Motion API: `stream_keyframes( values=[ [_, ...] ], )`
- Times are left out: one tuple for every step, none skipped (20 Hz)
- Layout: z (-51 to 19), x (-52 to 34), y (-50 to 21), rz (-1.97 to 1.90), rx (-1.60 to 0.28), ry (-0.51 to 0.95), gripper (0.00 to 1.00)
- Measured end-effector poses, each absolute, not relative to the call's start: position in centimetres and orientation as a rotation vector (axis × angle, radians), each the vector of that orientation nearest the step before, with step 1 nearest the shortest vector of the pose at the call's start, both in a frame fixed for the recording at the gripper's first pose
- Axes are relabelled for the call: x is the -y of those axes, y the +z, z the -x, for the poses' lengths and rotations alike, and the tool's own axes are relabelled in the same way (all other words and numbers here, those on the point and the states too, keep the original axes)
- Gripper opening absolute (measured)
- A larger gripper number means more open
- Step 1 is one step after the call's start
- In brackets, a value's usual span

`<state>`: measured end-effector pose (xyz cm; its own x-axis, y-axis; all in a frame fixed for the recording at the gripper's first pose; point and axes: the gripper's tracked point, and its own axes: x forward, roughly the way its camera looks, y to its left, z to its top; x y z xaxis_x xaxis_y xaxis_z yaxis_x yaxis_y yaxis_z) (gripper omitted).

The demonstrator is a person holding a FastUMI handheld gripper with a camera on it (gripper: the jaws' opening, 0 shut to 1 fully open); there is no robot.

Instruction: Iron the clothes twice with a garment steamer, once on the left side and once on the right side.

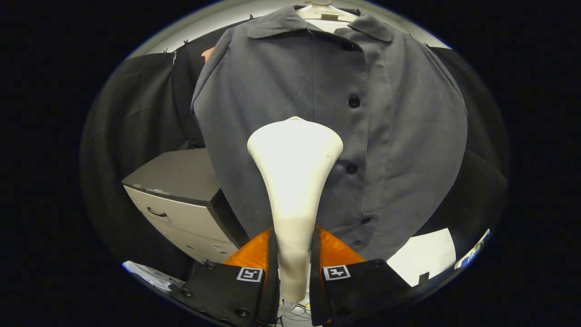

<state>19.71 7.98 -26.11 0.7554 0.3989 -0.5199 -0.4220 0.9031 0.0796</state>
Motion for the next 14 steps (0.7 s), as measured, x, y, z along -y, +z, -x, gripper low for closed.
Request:
stream_keyframes(
  values=[
    [-19.4, -7.9, -27.2, 0.046, -0.569, 0.450, 0.35],
    [-19.2, -7.9, -28.2, 0.051, -0.580, 0.452, 0.35],
    [-18.9, -7.7, -29.3, 0.056, -0.593, 0.455, 0.34],
    [-18.6, -7.6, -30.1, 0.059, -0.605, 0.458, 0.34],
    [-18.3, -7.5, -30.9, 0.060, -0.620, 0.460, 0.35],
    [-18.0, -7.4, -32.0, 0.059, -0.636, 0.461, 0.35],
    [-17.7, -7.6, -33.2, 0.059, -0.653, 0.462, 0.35],
    [-17.5, -7.5, -34.4, 0.061, -0.668, 0.462, 0.35],
    [-17.3, -7.3, -35.3, 0.062, -0.682, 0.461, 0.35],
    [-17.0, -7.0, -36.2, 0.062, -0.695, 0.459, 0.35],
    [-16.6, -6.9, -37.1, 0.059, -0.709, 0.456, 0.35],
    [-16.3, -6.7, -37.9, 0.058, -0.723, 0.457, 0.35],
    [-16.0, -6.5, -38.7, 0.058, -0.737, 0.457, 0.35],
    [-15.7, -6.4, -39.4, 0.058, -0.754, 0.456, 0.35]
  ],
)
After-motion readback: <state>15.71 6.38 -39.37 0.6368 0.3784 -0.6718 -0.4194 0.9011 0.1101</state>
